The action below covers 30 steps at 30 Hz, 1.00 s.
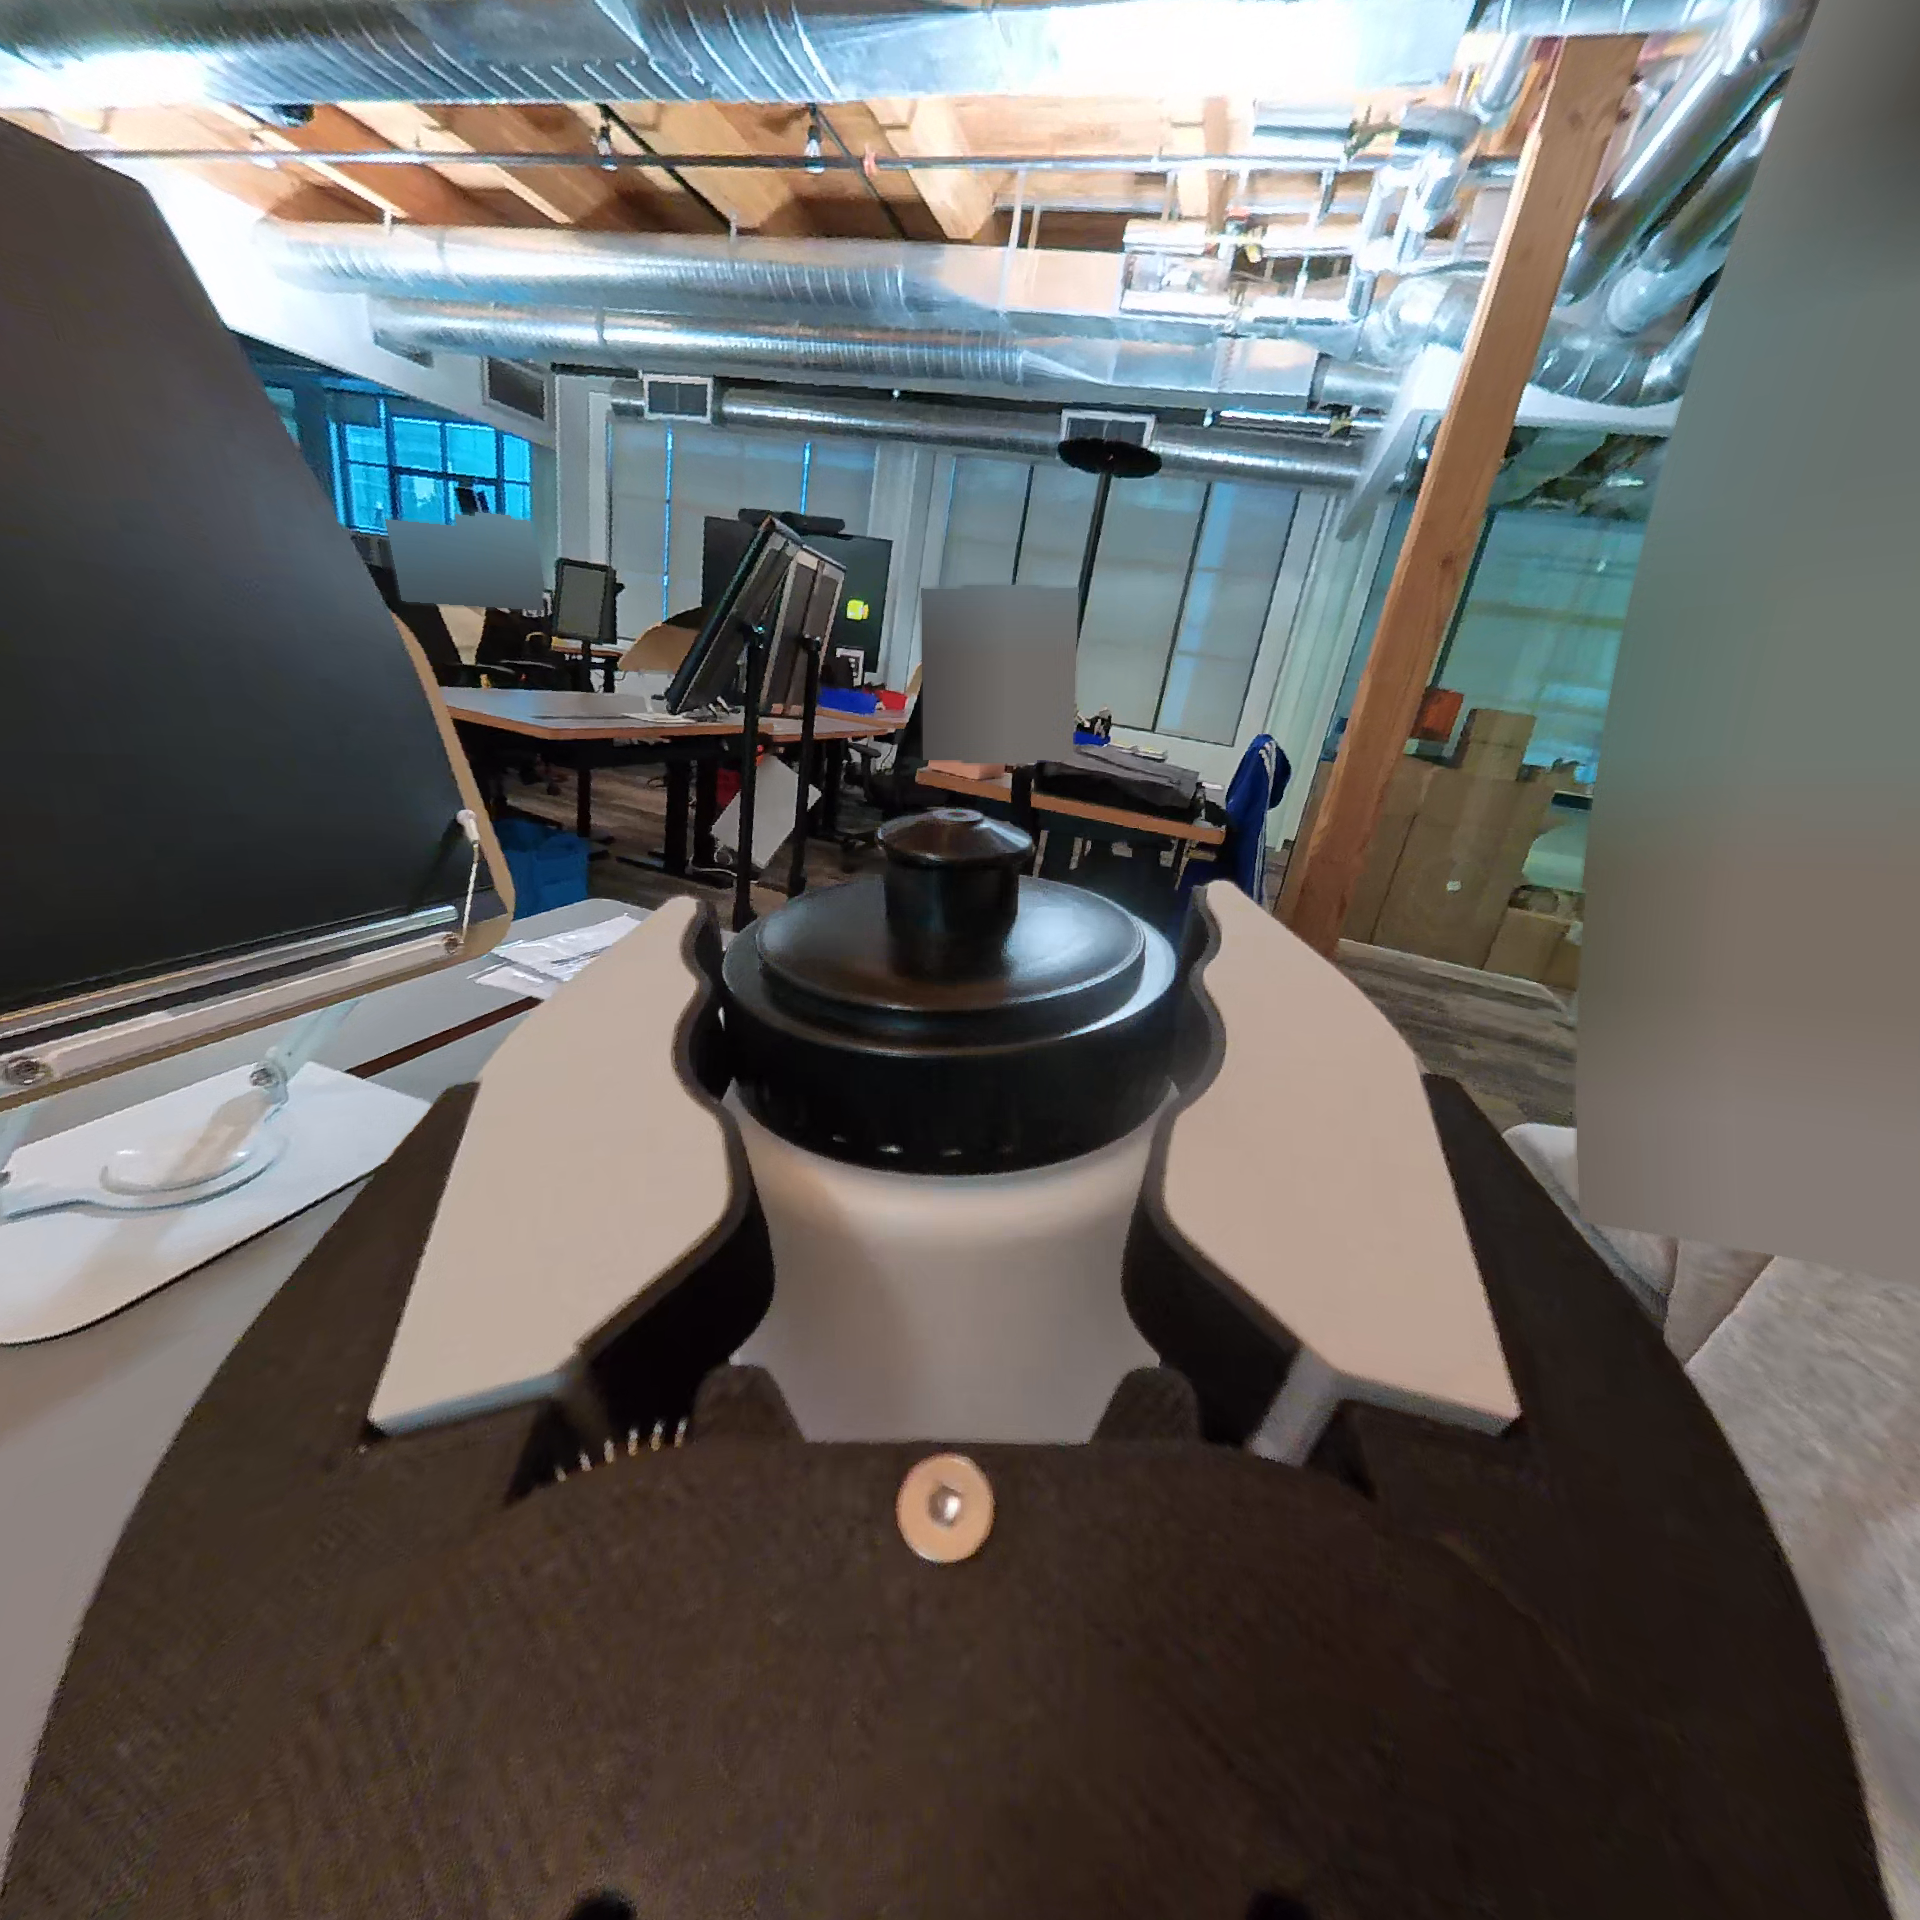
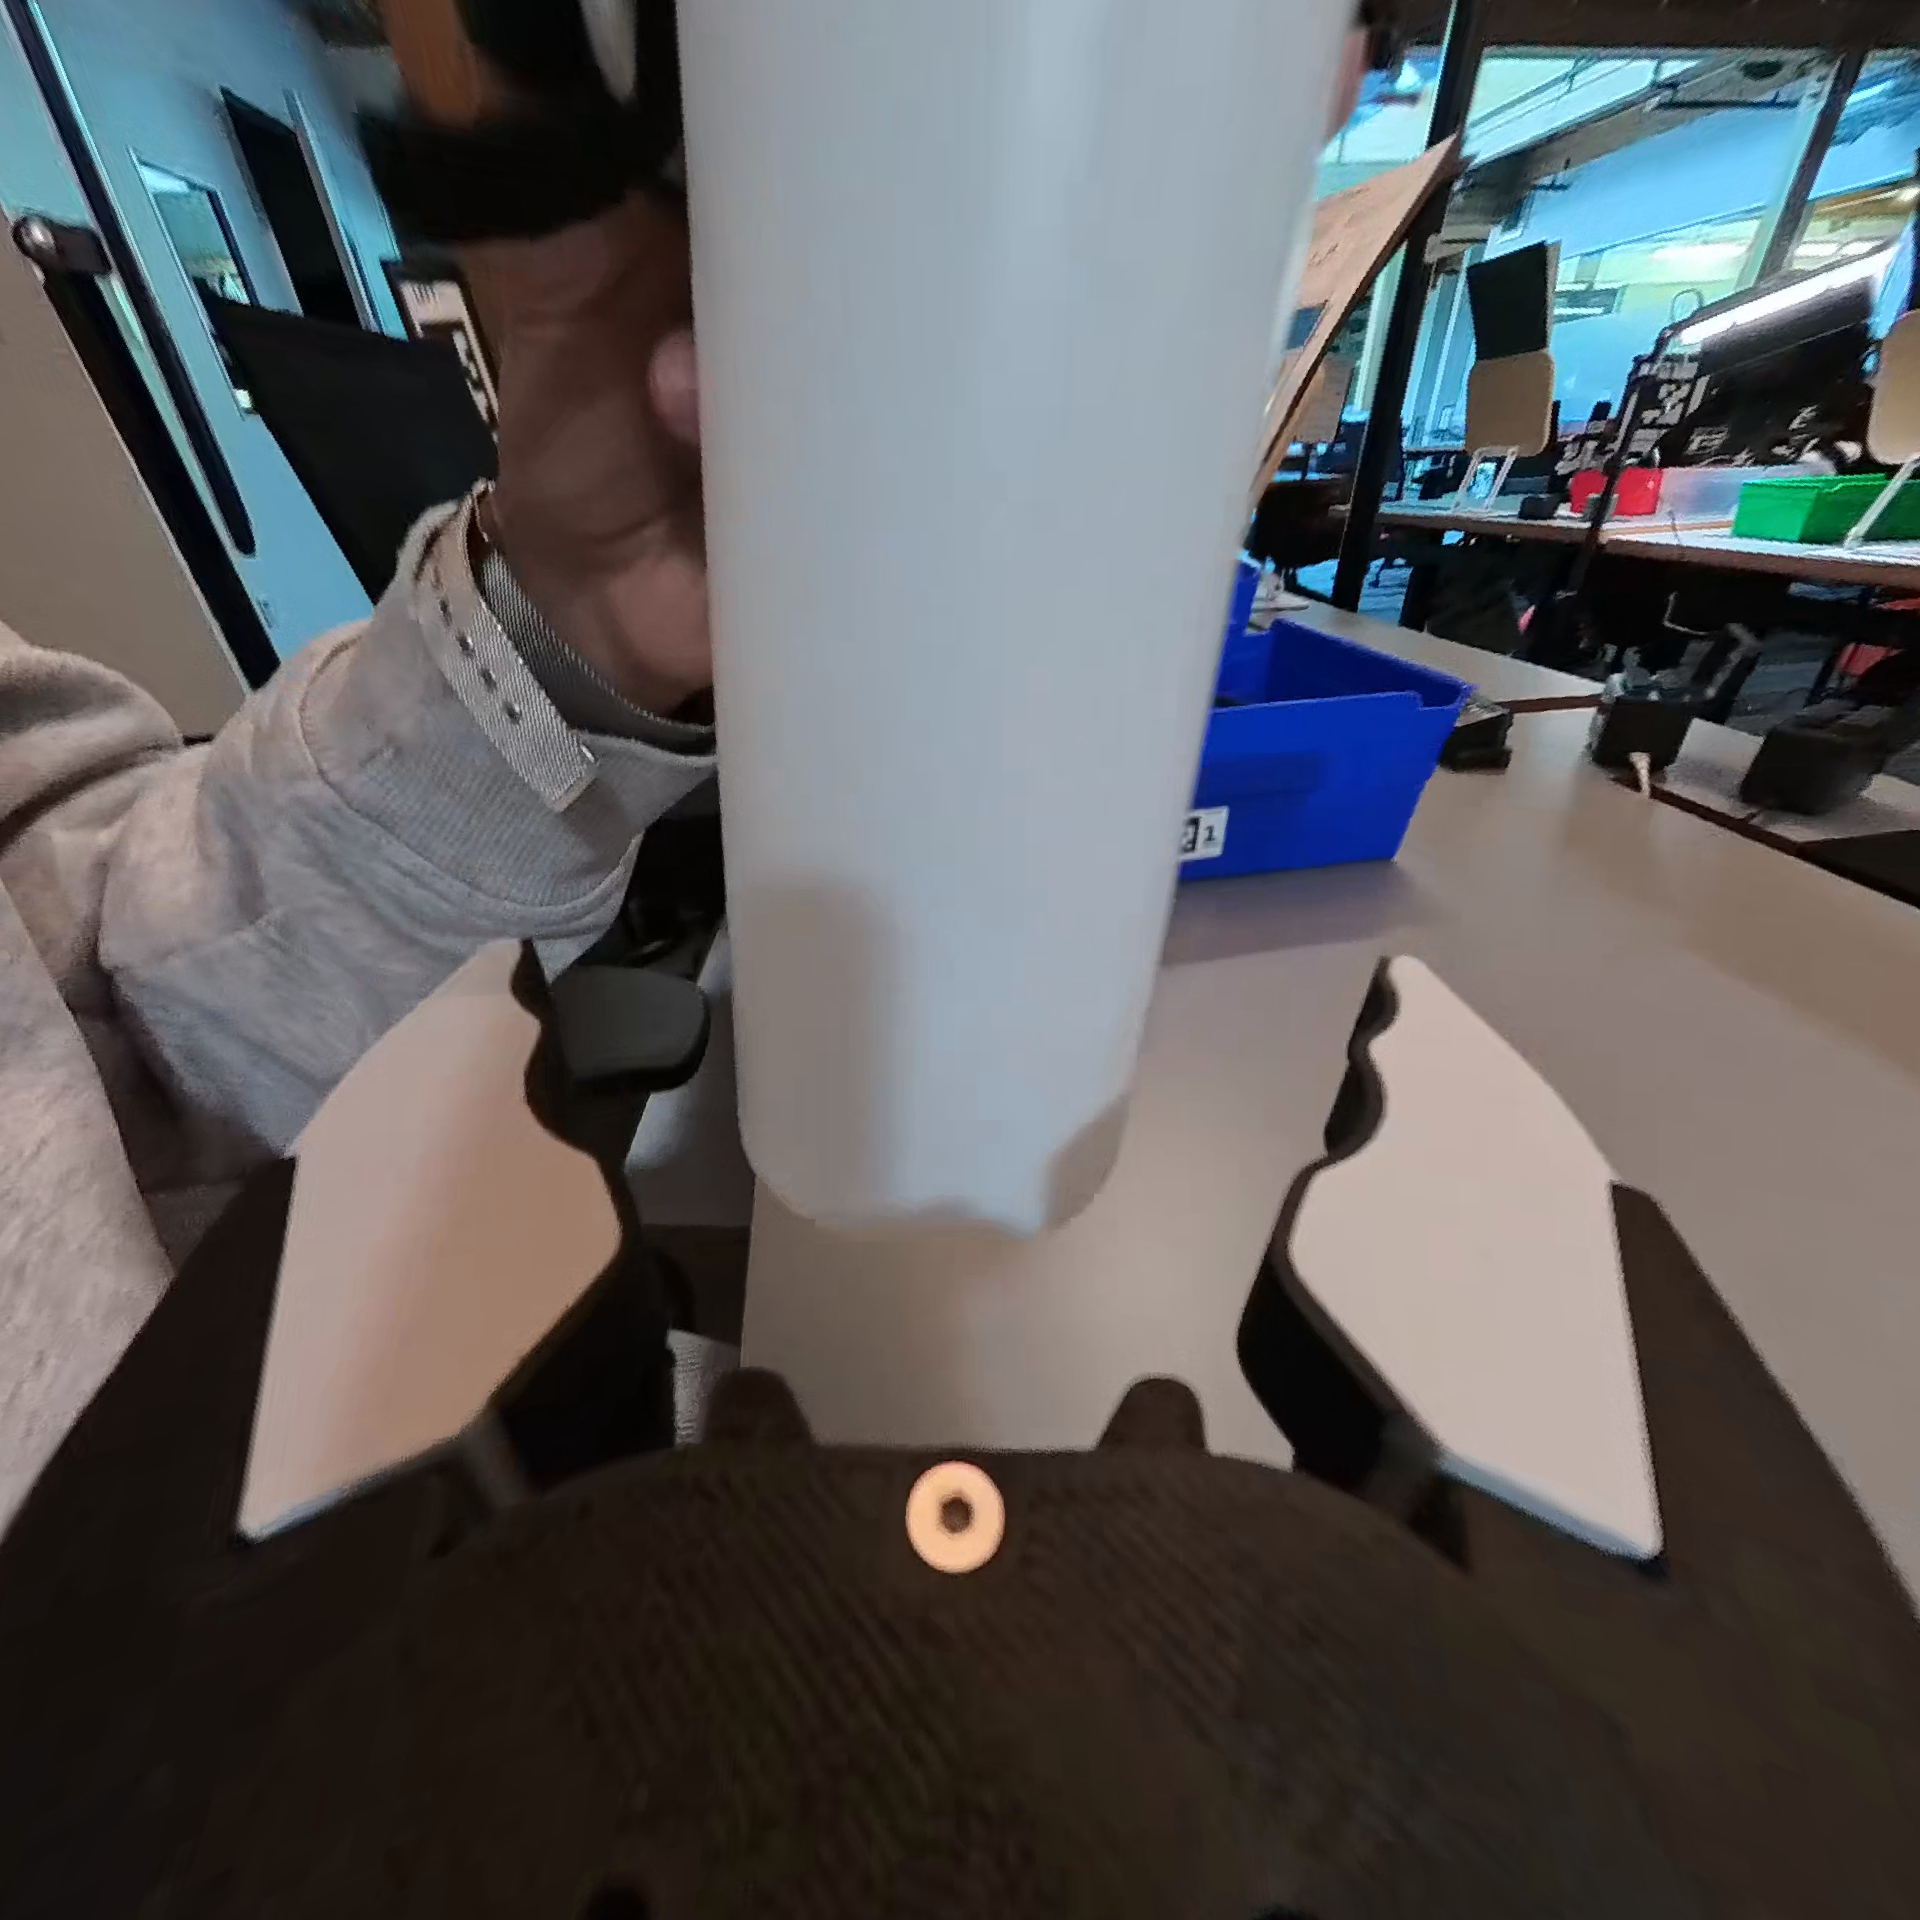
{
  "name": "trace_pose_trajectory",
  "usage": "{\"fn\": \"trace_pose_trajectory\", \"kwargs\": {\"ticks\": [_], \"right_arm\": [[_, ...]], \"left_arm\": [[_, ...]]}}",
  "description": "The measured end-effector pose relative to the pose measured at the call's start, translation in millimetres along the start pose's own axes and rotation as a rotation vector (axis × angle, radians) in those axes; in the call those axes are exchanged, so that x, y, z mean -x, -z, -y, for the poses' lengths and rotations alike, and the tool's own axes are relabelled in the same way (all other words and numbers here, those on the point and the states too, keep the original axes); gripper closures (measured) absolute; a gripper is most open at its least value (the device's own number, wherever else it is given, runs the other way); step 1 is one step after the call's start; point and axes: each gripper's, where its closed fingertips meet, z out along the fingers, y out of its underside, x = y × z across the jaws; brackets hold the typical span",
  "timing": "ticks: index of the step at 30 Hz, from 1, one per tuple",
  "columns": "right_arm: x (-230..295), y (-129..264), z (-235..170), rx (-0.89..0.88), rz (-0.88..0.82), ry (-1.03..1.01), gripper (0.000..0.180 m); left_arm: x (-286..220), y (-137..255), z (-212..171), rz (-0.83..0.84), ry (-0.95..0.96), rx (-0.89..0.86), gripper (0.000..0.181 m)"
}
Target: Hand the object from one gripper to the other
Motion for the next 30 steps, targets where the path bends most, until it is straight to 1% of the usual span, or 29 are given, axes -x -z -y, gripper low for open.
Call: {"fn": "trace_pose_trajectory", "kwargs": {"ticks": [5, 7, 8, 11, 15, 17, 19, 20, 21, 26, 30], "right_arm": [[10, -9, -17, 0.094, -0.015, 0.033, 0.050], [10, -10, -20, 0.099, -0.029, 0.009, 0.056], [9, -9, -20, 0.093, -0.034, -0.008, 0.063], [5, -5, -19, 0.089, -0.039, -0.041, 0.073], [5, -3, -19, 0.106, -0.052, -0.017, 0.074], [6, -2, -14, 0.074, -0.045, -0.023, 0.074], [6, 0, -5, 0.026, -0.035, -0.068, 0.075], [5, 3, 0, -0.002, -0.033, -0.089, 0.075], [2, 6, 5, -0.024, -0.036, -0.100, 0.075], [-24, 29, 28, -0.080, -0.110, -0.048, 0.075], [-49, 51, 43, -0.085, -0.185, 0.002, 0.075]], "left_arm": [[-13, -11, -4, -0.025, -0.010, -0.019, 0.094], [-19, -13, -4, -0.046, 0.004, -0.035, 0.094], [-22, -15, -5, -0.052, 0.008, -0.032, 0.094], [-24, -17, -5, -0.040, -0.020, -0.030, 0.094], [-29, -18, -4, -0.063, -0.010, -0.039, 0.094], [-34, -18, 1, -0.090, -0.008, -0.069, 0.096], [-41, -20, 7, -0.117, -0.001, -0.123, 0.074], [-42, -21, 7, -0.117, 0.002, -0.125, 0.066], [-42, -22, 6, -0.111, -0.007, -0.121, 0.063], [-36, -25, -1, -0.052, -0.082, -0.083, 0.062], [-29, -23, -2, -0.045, -0.041, -0.099, 0.068]]}}
